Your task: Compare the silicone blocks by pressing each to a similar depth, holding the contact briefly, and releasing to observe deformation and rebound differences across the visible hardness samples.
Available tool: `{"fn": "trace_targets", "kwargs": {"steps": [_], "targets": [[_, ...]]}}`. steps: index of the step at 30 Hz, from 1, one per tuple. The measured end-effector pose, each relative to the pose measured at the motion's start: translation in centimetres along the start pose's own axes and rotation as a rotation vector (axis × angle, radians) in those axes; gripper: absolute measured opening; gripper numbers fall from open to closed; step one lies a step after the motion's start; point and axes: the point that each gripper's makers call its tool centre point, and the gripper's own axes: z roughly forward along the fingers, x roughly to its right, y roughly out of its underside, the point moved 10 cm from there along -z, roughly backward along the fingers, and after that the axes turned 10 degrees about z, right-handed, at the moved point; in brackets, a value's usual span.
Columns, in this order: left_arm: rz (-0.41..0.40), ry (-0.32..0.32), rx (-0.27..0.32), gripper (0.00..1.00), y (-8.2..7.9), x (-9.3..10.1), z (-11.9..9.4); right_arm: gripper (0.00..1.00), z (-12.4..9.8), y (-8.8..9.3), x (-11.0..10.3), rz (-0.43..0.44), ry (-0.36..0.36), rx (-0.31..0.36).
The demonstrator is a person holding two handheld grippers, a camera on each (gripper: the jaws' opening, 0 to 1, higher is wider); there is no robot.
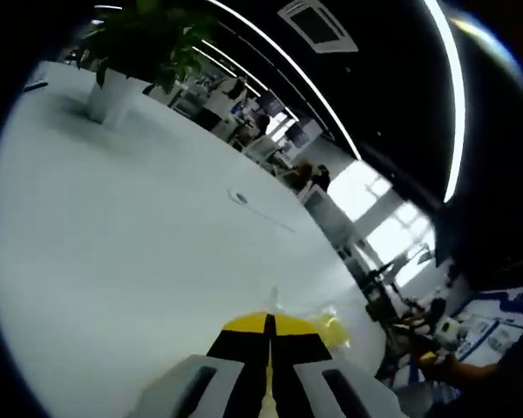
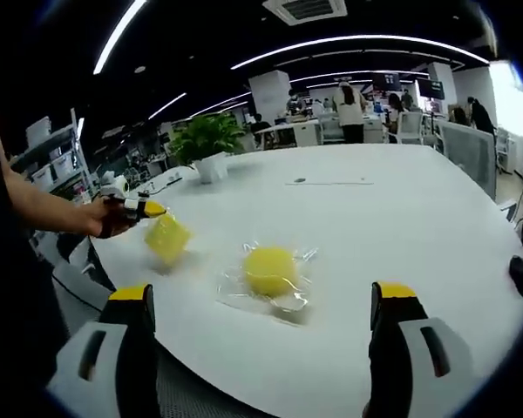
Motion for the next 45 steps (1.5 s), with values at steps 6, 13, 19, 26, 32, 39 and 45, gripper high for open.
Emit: {"fn": "trace_targets", "kwargs": {"steps": [6,13,19,26,32,39,45], "targets": [[0.014,-0.023,0.050,0.00,0.1,0.9,-0.9,0.96,0.3,-1.1,-0.1,0.009,-0.042,0.030],[0.144,-0.062,0.077,0.00,-1.5,2.5,-1.6,0.96,0.4,-1.4,-0.4,-0.023,-0.045,0.015],[0.161,-0.033,0.103,0.00,-2.4,3.0,-1.8,0.96,0.2,-2.2,-1.0,-0.076,-0.082,0.050],[0.200,-0.006,0.151,0.00,-4.0,4.2,-2.5,0.96,0.5,-2.5,-1.2,-0.049,-0.096,0.044],[0.256,0.043,0.192,0.00,-5.9,5.5,-3.0,0.96,0.8,-3.5,-1.6,-0.049,-0.133,0.069],[0.318,0.076,0.215,0.00,-7.2,6.2,-3.3,0.96,1.6,-4.5,-1.7,-0.114,-0.160,0.102],[0.320,0.092,0.201,0.00,-7.0,6.3,-3.4,0.96,2.4,-4.9,-1.2,-0.111,-0.147,0.067]]}}
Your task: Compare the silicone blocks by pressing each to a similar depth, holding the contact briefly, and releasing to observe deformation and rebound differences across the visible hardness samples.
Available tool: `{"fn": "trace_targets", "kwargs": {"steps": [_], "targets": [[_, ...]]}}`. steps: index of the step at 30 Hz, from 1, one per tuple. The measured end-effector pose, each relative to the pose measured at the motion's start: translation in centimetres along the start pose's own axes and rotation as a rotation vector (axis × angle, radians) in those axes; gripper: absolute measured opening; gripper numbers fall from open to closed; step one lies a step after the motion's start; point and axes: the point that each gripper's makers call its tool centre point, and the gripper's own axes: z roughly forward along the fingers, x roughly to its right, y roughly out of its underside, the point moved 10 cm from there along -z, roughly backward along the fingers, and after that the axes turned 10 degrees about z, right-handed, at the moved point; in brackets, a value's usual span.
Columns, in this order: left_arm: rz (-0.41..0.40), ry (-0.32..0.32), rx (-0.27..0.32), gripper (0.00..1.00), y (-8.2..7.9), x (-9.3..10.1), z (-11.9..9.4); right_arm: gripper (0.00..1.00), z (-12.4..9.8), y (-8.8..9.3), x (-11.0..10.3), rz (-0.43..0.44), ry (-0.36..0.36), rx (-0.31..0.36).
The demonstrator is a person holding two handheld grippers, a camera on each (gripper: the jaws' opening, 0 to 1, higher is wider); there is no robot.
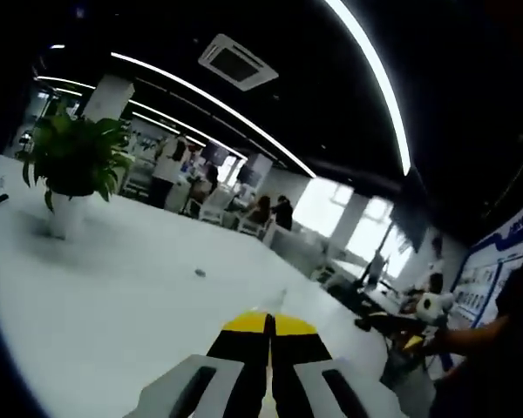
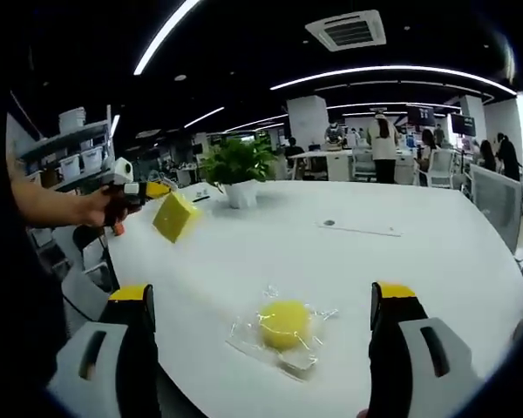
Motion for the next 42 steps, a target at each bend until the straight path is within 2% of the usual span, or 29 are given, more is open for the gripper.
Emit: {"fn": "trace_targets", "kwargs": {"steps": [3,7,9,12,15,17,27,29,42], "targets": [[0.030,0.007,-0.024,0.00,0.7,0.2,0.2,0.96,0.2,0.2,0.3,0.007,0.004,-0.015],[0.073,-0.001,-0.025,0.00,1.3,0.4,0.5,0.96,0.4,0.4,0.6,0.034,0.002,-0.019],[0.037,0.001,-0.016,0.00,1.3,0.5,0.5,0.96,0.6,0.5,0.5,0.052,-0.002,-0.028],[0.026,0.009,0.003,0.00,1.2,0.6,0.6,0.96,0.8,0.3,0.3,0.039,-0.010,-0.028],[0.044,0.026,-0.004,0.00,1.2,1.0,0.9,0.96,1.1,0.2,0.2,0.034,-0.018,-0.031],[0.058,0.008,-0.018,0.00,1.4,1.1,1.0,0.96,1.1,0.1,0.2,0.031,-0.021,-0.033],[0.031,0.054,0.013,0.00,1.2,1.9,1.0,0.96,1.0,-0.1,0.0,0.049,-0.047,-0.040],[0.036,0.081,0.021,0.00,1.1,2.2,1.0,0.96,1.1,-0.2,-0.2,0.057,-0.055,-0.042],[0.034,0.156,0.048,0.00,-0.1,3.8,1.0,0.96,4.0,-2.5,-2.5,-0.038,-0.155,-0.068]]}}
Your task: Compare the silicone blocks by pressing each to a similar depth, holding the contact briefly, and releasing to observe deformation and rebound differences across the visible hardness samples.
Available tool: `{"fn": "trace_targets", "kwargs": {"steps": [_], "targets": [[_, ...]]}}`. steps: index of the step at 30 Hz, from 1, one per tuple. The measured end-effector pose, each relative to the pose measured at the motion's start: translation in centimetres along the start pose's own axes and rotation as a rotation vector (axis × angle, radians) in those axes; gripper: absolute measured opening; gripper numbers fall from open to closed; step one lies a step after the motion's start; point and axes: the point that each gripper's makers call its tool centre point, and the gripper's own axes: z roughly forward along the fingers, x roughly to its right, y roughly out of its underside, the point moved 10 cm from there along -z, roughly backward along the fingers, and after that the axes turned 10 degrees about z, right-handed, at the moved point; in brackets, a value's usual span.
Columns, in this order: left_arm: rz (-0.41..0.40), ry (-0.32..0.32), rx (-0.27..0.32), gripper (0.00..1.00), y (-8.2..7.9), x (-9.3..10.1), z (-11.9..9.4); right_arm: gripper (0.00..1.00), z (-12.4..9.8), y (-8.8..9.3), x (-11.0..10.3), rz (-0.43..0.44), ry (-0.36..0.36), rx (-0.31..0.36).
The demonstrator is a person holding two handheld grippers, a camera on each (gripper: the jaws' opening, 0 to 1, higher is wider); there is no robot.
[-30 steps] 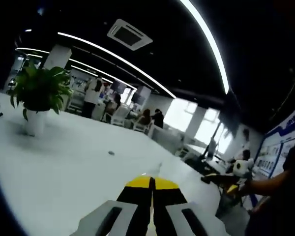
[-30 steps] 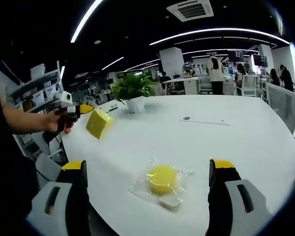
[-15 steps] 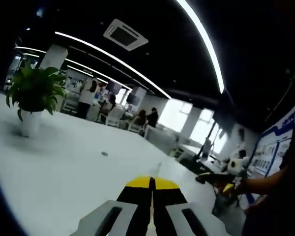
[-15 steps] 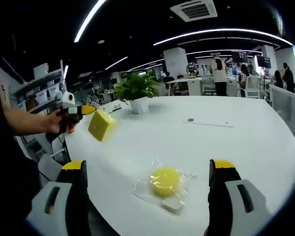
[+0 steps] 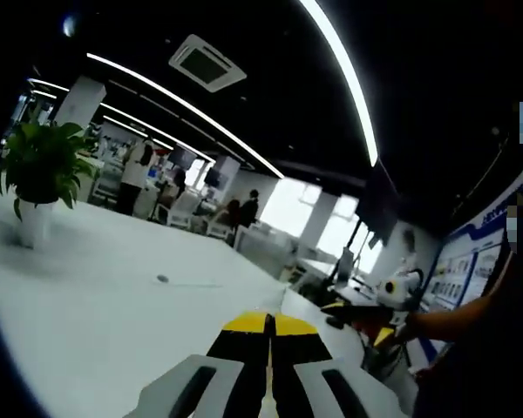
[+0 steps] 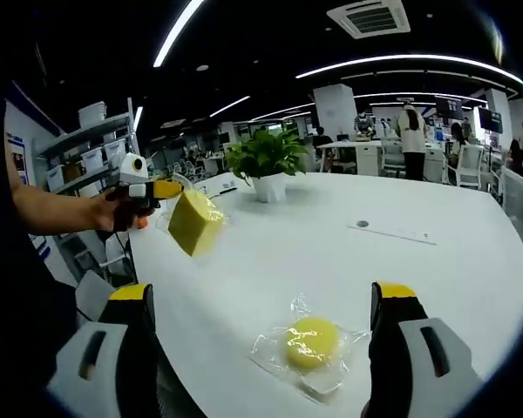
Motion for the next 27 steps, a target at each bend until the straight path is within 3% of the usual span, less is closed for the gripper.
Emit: {"fn": "trace_targets", "kwargs": {"steps": [8,17,22,27], "targets": [[0.005,0.016,0.034,0.00,-1.0,0.8,-0.2,0.96,1.2,-2.0,-2.0,0.068,-0.071,0.088],[0.016,0.050,0.040,0.00,-1.7,1.9,0.2,0.96,1.6,-3.0,-3.2,0.065,-0.113,0.107],[-0.003,0.103,0.043,0.00,-1.5,2.9,0.5,0.96,2.1,-2.8,-3.4,0.064,-0.128,0.090],[-0.021,0.170,0.048,0.00,-1.7,4.3,0.7,0.96,2.9,-2.3,-4.9,0.102,-0.300,0.070]]}}
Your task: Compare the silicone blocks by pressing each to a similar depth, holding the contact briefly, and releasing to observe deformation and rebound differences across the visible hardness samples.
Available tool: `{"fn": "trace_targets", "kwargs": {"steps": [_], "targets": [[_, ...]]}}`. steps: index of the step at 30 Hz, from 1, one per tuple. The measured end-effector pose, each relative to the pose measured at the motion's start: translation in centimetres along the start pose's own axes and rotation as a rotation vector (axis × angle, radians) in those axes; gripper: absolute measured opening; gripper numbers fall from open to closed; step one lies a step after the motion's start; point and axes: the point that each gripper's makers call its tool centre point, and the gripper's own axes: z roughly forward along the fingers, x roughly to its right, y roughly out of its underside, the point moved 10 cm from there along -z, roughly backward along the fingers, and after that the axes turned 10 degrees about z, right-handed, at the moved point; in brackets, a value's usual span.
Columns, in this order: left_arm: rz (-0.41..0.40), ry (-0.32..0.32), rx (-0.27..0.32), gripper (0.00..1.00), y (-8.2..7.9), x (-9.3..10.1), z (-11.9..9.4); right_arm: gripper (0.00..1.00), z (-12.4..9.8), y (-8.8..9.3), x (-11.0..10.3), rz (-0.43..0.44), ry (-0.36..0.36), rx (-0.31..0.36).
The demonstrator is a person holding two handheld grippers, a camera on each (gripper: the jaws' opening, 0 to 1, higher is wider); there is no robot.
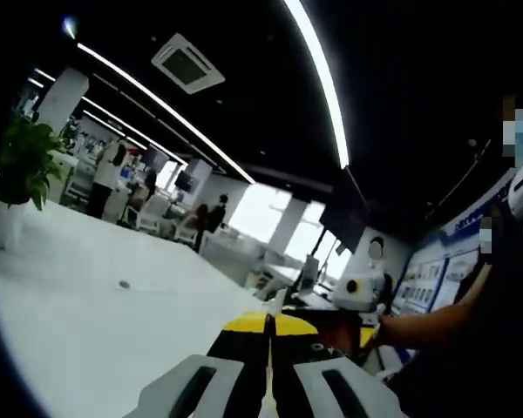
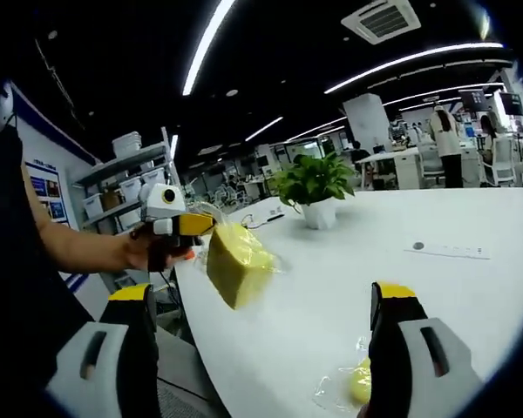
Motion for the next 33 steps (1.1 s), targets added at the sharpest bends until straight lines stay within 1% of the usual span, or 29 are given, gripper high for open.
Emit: {"fn": "trace_targets", "kwargs": {"steps": [1,2,4,6,9,11,13,16,17,18,19,20,21,22,23,24,25,27,29,30,32,33], "targets": [[-0.005,0.014,0.004,0.00,0.0,0.2,0.1,0.96,0.2,0.0,0.0,0.006,-0.005,0.007],[-0.010,0.014,0.004,0.00,0.0,0.2,0.1,0.96,0.3,0.0,0.1,-0.001,-0.001,0.009],[0.000,0.027,-0.012,0.00,0.1,0.4,0.3,0.96,0.7,-0.1,0.1,-0.015,0.011,0.003],[-0.008,0.036,-0.009,0.00,0.1,0.7,0.5,0.96,1.0,-0.2,0.0,-0.003,0.006,0.009],[-0.025,0.052,0.009,0.00,-0.2,1.0,0.6,0.96,1.5,0.0,-0.1,-0.015,0.000,-0.008],[-0.030,0.070,0.022,0.00,-0.6,1.4,0.9,0.95,1.7,0.0,-0.3,-0.009,-0.019,-0.002],[-0.036,0.089,0.033,0.00,-1.0,1.7,1.2,0.91,2.0,0.0,-0.4,-0.023,-0.029,0.002],[-0.045,0.119,0.061,0.00,-1.6,2.2,1.5,0.89,2.4,-0.1,-0.7,-0.012,-0.053,0.021],[-0.044,0.127,0.067,0.00,-1.7,2.3,1.6,0.86,2.6,-0.1,-1.0,0.000,-0.086,0.025],[-0.043,0.130,0.066,0.00,-1.7,2.4,1.7,0.78,2.7,-0.1,-1.4,0.012,-0.124,0.020],[-0.050,0.148,0.062,0.00,-1.7,2.5,1.8,0.73,2.7,-0.2,-1.5,-0.002,-0.119,0.019],[-0.052,0.155,0.061,0.00,-1.7,2.6,1.9,0.72,2.9,-0.1,-1.6,-0.016,-0.120,0.017],[-0.051,0.158,0.059,0.00,-1.6,2.7,1.9,0.74,3.0,-0.1,-1.7,-0.020,-0.121,0.012],[-0.054,0.165,0.055,0.00,-1.6,2.7,1.9,0.74,3.1,-0.1,-1.8,-0.010,-0.127,0.010],[-0.058,0.172,0.057,0.00,-1.6,2.8,1.9,0.71,3.1,-0.1,-1.8,-0.009,-0.135,0.009],[-0.062,0.178,0.060,0.00,-1.6,2.9,1.9,0.66,3.1,0.0,-1.8,-0.011,-0.143,0.005],[-0.068,0.188,0.062,0.00,-1.5,3.0,1.9,0.62,3.1,0.0,-1.9,-0.011,-0.149,0.006],[-0.068,0.193,0.063,0.00,-1.5,3.1,1.9,0.58,3.2,0.0,-2.0,-0.009,-0.158,0.010],[-0.068,0.200,0.063,0.00,-1.5,3.3,1.9,0.55,3.2,-0.1,-2.2,0.045,-0.197,0.033],[-0.069,0.200,0.062,0.00,-1.5,3.3,1.9,0.51,3.1,-0.2,-2.4,0.076,-0.226,0.053],[-0.071,0.197,0.070,0.00,-1.6,3.2,1.8,0.41,3.0,-0.3,-2.4,0.064,-0.242,0.053],[-0.076,0.198,0.076,0.00,-1.7,3.2,1.8,0.37,3.0,-0.3,-2.5,0.065,-0.245,0.050]]}}
